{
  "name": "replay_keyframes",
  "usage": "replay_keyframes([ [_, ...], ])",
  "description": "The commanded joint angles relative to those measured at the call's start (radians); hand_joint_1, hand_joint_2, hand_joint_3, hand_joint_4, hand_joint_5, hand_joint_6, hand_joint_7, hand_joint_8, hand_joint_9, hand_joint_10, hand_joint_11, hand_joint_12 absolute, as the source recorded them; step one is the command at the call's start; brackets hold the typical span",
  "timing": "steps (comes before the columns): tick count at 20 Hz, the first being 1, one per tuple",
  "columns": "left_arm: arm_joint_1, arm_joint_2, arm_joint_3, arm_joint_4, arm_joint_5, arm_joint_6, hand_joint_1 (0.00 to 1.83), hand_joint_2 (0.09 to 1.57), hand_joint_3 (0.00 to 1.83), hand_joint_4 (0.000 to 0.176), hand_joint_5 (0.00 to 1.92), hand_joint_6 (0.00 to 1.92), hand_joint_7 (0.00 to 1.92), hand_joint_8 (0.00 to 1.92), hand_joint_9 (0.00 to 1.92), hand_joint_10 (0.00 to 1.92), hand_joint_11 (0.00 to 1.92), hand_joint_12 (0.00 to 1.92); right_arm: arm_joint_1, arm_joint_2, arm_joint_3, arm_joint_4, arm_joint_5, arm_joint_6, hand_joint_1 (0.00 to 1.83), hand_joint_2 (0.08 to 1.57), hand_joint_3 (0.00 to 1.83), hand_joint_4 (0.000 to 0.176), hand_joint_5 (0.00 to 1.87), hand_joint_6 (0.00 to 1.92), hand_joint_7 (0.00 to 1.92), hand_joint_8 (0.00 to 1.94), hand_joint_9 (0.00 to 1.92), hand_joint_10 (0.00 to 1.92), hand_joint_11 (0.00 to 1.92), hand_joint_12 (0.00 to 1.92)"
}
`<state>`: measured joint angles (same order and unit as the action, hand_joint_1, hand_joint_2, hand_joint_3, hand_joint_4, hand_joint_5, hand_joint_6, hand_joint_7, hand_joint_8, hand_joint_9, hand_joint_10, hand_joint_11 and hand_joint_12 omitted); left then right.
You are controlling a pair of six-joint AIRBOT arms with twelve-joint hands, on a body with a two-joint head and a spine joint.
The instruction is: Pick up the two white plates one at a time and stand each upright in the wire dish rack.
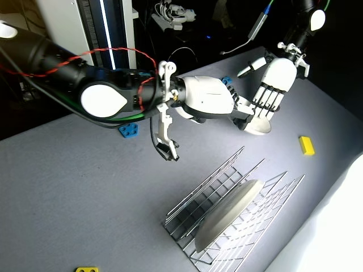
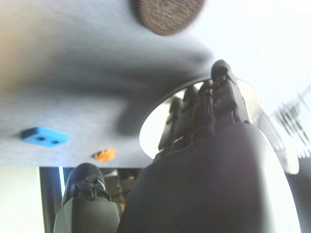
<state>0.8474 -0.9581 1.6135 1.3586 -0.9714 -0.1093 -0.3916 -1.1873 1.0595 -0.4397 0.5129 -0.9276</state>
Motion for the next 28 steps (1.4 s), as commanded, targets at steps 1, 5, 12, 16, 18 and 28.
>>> replay_keyframes([
  [1,0.002,-0.009,0.006,-0.014,-0.043,-0.005,0.0,0.98,0.0,0.0,0.04,0.0,0.0,0.0,0.0,0.0,0.0,0.0,0.008,-0.008,-0.005,0.016,0.107,-0.031,0.98,1.05,0.0,0.0,0.43,0.0,0.49,0.0,0.48,0.0,0.01,1.17],
  [5,0.017,-0.014,0.003,-0.014,-0.045,-0.012,0.0,0.98,0.0,0.0,0.05,0.0,0.01,0.0,0.0,0.0,0.0,0.0,0.019,-0.072,-0.001,0.017,0.036,-0.085,0.96,0.96,0.0,0.0,0.1,0.0,0.12,0.0,0.1,0.0,0.0,0.5],
  [12,0.051,-0.022,0.003,-0.022,-0.045,-0.015,0.0,1.0,0.01,0.0,0.03,0.0,0.0,0.0,0.0,0.0,0.0,0.0,0.014,-0.21,0.097,0.018,-0.034,-0.12,0.76,0.87,0.0,0.0,0.0,0.0,0.0,0.0,0.0,0.0,0.0,0.0],
  [16,0.052,-0.026,0.005,-0.022,-0.045,-0.015,0.0,0.98,0.0,0.0,0.06,0.02,0.03,0.01,0.01,0.01,0.01,0.0,0.023,-0.295,0.184,0.018,-0.037,-0.12,0.81,0.8,0.0,0.0,0.0,0.0,0.0,0.0,0.0,0.0,0.0,0.0],
  [18,0.053,-0.028,0.006,-0.022,-0.045,-0.015,0.0,0.98,0.0,0.0,0.05,0.01,0.01,0.0,0.0,0.0,0.0,0.0,0.031,-0.337,0.221,0.018,-0.042,-0.12,0.84,0.81,0.0,0.0,0.0,0.0,0.0,0.0,0.0,0.0,0.0,0.0],
  [28,0.053,-0.038,0.015,-0.022,-0.048,-0.016,0.0,0.98,0.0,0.0,0.03,0.0,0.0,0.0,0.0,0.0,0.0,0.0,0.057,-0.435,0.329,0.024,-0.069,-0.121,1.06,0.8,0.0,0.0,0.0,0.0,0.0,0.0,0.0,0.0,0.0,0.0],
])
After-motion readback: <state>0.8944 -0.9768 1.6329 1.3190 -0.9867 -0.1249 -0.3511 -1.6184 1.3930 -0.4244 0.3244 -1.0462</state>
